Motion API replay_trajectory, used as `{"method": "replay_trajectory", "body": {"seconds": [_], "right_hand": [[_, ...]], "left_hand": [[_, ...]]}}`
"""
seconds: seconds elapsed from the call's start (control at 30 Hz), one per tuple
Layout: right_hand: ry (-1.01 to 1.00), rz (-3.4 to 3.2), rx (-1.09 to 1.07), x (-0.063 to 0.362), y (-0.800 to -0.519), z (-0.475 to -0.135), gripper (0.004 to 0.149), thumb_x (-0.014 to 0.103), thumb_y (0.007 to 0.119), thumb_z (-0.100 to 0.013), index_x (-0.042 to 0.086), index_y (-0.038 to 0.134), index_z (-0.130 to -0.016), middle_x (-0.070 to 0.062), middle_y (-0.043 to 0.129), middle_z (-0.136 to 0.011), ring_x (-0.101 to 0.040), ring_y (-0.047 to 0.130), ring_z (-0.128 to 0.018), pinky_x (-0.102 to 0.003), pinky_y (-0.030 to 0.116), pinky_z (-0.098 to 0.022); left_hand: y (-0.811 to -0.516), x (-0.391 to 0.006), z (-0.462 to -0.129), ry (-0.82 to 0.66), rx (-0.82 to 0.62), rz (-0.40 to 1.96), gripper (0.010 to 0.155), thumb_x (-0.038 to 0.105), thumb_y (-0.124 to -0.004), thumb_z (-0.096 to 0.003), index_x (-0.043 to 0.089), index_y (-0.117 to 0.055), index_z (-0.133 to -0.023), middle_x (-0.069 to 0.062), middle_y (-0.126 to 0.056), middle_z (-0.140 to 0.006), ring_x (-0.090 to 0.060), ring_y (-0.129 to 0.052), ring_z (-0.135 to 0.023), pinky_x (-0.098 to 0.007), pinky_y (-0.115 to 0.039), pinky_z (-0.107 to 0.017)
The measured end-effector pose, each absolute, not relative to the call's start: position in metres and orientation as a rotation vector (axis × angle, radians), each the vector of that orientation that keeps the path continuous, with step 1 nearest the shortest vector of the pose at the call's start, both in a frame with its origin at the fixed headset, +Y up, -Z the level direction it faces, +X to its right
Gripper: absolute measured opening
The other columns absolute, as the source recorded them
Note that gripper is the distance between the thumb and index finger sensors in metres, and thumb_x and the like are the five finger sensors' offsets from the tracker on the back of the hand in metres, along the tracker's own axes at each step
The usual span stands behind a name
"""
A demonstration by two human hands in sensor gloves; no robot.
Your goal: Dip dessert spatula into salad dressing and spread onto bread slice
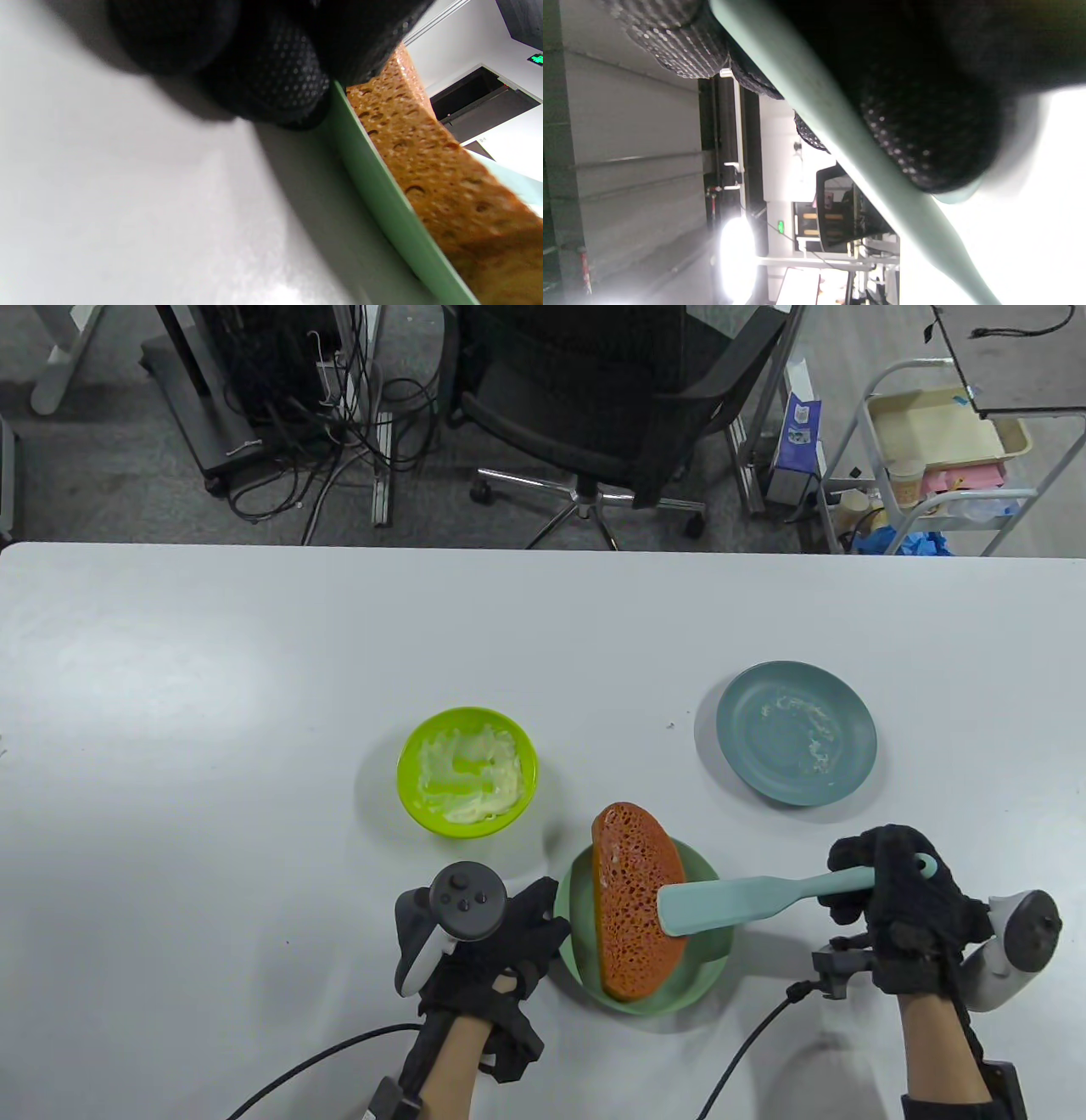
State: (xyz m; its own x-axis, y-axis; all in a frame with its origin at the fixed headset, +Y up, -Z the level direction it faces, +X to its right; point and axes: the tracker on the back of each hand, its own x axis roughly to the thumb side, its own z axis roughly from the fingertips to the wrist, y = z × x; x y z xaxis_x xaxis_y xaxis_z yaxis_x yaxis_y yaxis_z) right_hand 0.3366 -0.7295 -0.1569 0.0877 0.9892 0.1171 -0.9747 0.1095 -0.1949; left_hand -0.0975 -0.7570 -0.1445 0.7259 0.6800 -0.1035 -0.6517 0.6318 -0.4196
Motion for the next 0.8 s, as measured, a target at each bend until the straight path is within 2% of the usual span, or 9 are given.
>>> {"method": "replay_trajectory", "body": {"seconds": [0.43, 0.8], "right_hand": [[-0.114, 1.445, 0.010, 0.300, -0.736, -0.156, 0.043, 0.047, 0.081, -0.045, 0.011, 0.082, -0.070, -0.022, 0.092, -0.060, -0.042, 0.102, -0.027, -0.041, 0.093, -0.013], [-0.110, 1.466, 0.012, 0.294, -0.733, -0.155, 0.041, 0.046, 0.078, -0.046, 0.012, 0.082, -0.069, -0.023, 0.092, -0.060, -0.042, 0.101, -0.029, -0.043, 0.091, -0.015]], "left_hand": [[-0.757, -0.098, -0.144, -0.065, -0.454, 0.763, 0.056, 0.039, -0.083, -0.0533, 0.018, -0.068, -0.102, 0.002, -0.098, -0.066, -0.012, -0.103, -0.040, -0.028, -0.089, -0.029], [-0.757, -0.098, -0.145, -0.065, -0.455, 0.765, 0.056, 0.039, -0.083, -0.0533, 0.018, -0.068, -0.102, 0.001, -0.098, -0.066, -0.012, -0.103, -0.040, -0.027, -0.089, -0.029]]}}
